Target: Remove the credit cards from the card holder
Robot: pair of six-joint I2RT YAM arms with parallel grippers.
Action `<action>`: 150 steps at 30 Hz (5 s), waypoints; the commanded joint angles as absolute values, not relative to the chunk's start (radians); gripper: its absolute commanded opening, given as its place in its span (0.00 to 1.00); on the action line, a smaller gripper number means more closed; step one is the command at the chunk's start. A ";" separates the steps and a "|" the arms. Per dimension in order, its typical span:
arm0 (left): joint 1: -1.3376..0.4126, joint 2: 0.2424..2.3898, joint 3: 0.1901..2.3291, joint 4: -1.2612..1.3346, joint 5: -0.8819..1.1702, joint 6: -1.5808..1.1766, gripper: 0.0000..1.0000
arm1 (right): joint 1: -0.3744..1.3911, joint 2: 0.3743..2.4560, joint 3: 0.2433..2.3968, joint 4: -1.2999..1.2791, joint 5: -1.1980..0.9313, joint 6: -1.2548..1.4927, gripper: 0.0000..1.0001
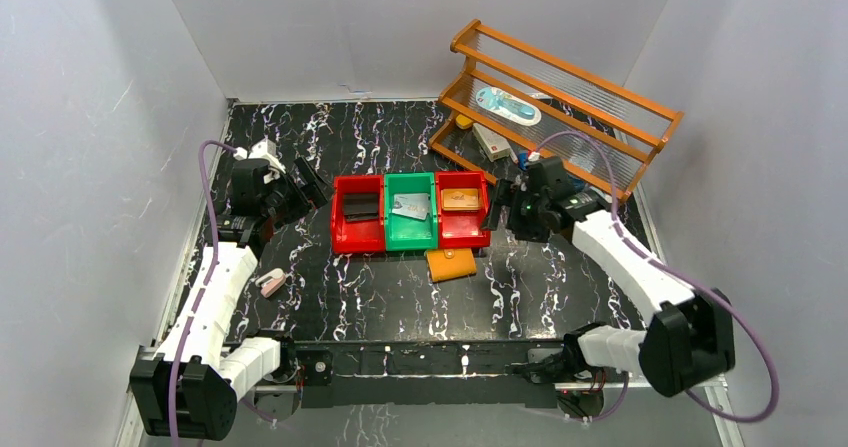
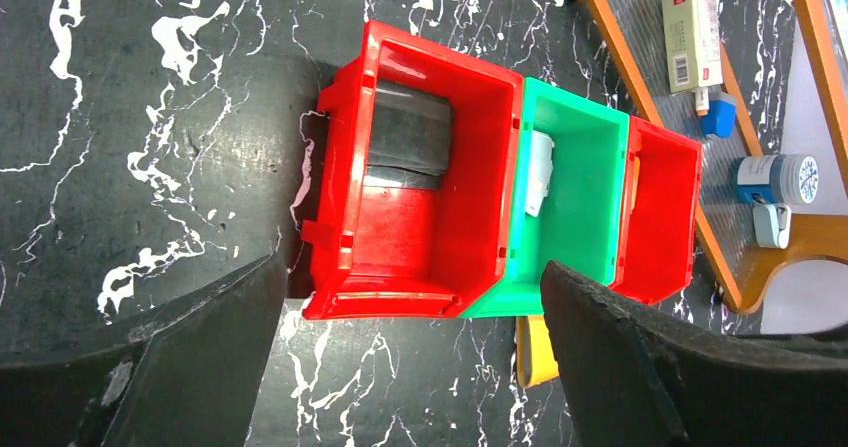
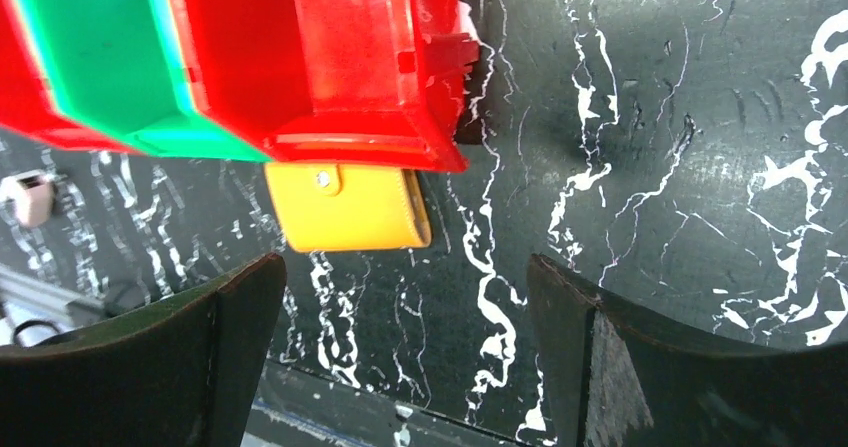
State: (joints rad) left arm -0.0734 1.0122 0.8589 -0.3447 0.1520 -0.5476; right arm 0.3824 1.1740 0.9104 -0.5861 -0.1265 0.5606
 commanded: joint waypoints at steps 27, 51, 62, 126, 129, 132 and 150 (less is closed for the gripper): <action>-0.060 0.947 0.837 -0.400 0.146 -0.501 0.98 | 0.556 1.815 1.394 -0.481 -0.051 0.575 0.97; -0.060 0.984 0.808 -0.328 0.319 -0.561 0.98 | 0.712 1.584 0.994 -0.422 0.137 0.727 0.91; -0.060 1.061 0.765 -0.242 0.554 -0.604 0.98 | 0.879 1.603 1.020 -0.386 -0.191 0.649 0.74; -0.280 0.838 0.423 -0.209 0.537 -0.764 0.93 | 1.141 1.466 0.925 -0.475 0.229 0.562 0.56; -0.326 0.844 0.413 -0.199 0.514 -0.773 0.93 | 1.153 1.526 0.931 -0.455 0.248 0.555 0.55; -0.348 0.833 0.390 -0.184 0.509 -0.794 0.90 | 1.160 1.562 0.934 -0.444 0.286 0.575 0.55; -0.389 0.811 0.324 -0.167 0.471 -0.867 0.82 | 1.179 1.580 0.923 -0.362 0.247 0.577 0.48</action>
State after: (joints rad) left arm -0.3836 0.8330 0.3405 -0.1757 0.4820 -0.8371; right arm 1.1732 1.5024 0.9024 -0.3401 0.2333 0.5941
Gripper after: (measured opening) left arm 0.815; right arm 0.528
